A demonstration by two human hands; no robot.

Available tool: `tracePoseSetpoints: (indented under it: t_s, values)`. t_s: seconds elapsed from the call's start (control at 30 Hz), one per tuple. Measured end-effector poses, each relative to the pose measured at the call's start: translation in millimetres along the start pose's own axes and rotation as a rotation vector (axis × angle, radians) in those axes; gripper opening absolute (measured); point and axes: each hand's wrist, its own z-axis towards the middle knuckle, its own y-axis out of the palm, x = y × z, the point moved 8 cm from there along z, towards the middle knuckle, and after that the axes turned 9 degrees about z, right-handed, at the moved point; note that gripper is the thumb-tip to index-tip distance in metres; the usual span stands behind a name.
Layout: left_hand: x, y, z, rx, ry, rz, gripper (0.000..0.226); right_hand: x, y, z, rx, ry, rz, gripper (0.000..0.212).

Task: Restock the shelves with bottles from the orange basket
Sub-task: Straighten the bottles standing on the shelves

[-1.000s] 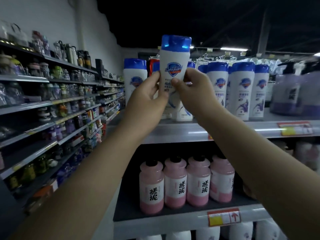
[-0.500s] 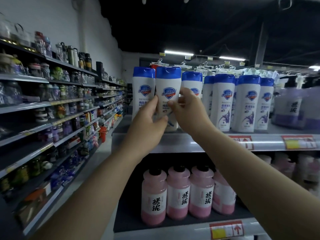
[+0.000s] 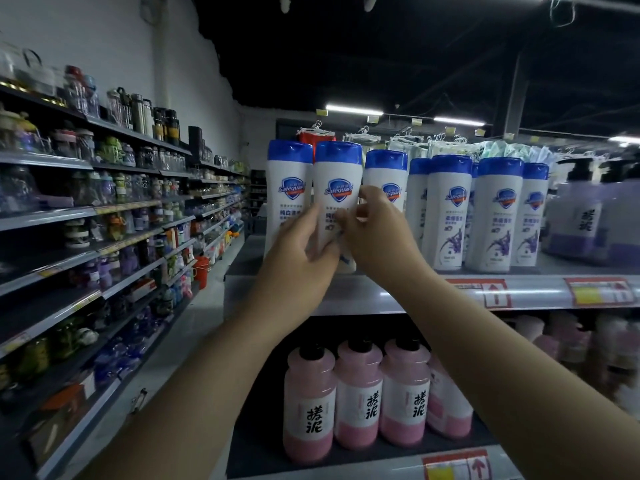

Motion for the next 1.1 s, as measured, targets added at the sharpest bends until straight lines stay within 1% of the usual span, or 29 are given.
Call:
tracePoseSetpoints:
  t_s: [0.07, 0.13, 0.2, 0.27, 0.3, 0.37, 0.53, 0.63, 0.87, 1.03, 1.1]
  values:
    - [-1.1, -7.2, -2.9, 0.047, -0.017, -0.023, 0.053, 0.6, 1.1, -3.6, -0.004, 0.000, 0.009, 0.030]
    - [2.6, -24.3, -3.9, 0.162, 0.005, 0.014, 0.047, 1.2, 3.8, -8.0, -0.015, 0.006, 0.013, 0.040]
    - [6.0, -45.3, -1.7, 0.285, 0.022, 0.058, 0.044, 3.4, 6.8, -10.9, -0.022, 0.032, 0.066, 0.051]
    - [2.5, -62.2, 4.9, 0.342, -0.002, 0.084, 0.045, 5.3, 8.2, -11.7, -0.013, 0.060, 0.118, 0.059]
    - [-1.7, -66.9, 9.6, 0.331, -0.029, 0.092, 0.047, 6.2, 8.7, -11.2, -0.009, 0.069, 0.134, 0.061]
    - [-11.1, -68.0, 19.5, 0.242, -0.095, 0.070, 0.050, 7.3, 9.7, -10.4, -0.008, 0.074, 0.156, 0.063]
    - [-33.7, -60.4, 33.0, 0.026, -0.220, 0.097, 0.037, 9.8, 14.2, -10.2, 0.008, 0.079, 0.220, 0.054]
    - [-43.0, -52.2, 33.2, -0.065, -0.252, 0.143, 0.026, 7.9, 16.3, -10.8, 0.024, 0.056, 0.169, 0.050]
    - [-43.6, -54.5, 33.4, -0.168, -0.246, 0.177, 0.017, 6.1, 15.8, -11.7, 0.007, 0.071, 0.074, 0.042]
    - [-36.0, -56.0, 28.5, -0.212, -0.220, 0.151, 0.019, 5.3, 15.9, -11.5, -0.033, 0.080, 0.062, 0.041]
    - [-33.7, -55.6, 25.9, -0.205, -0.223, 0.150, 0.018, 6.1, 15.9, -12.6, -0.048, 0.091, 0.067, 0.042]
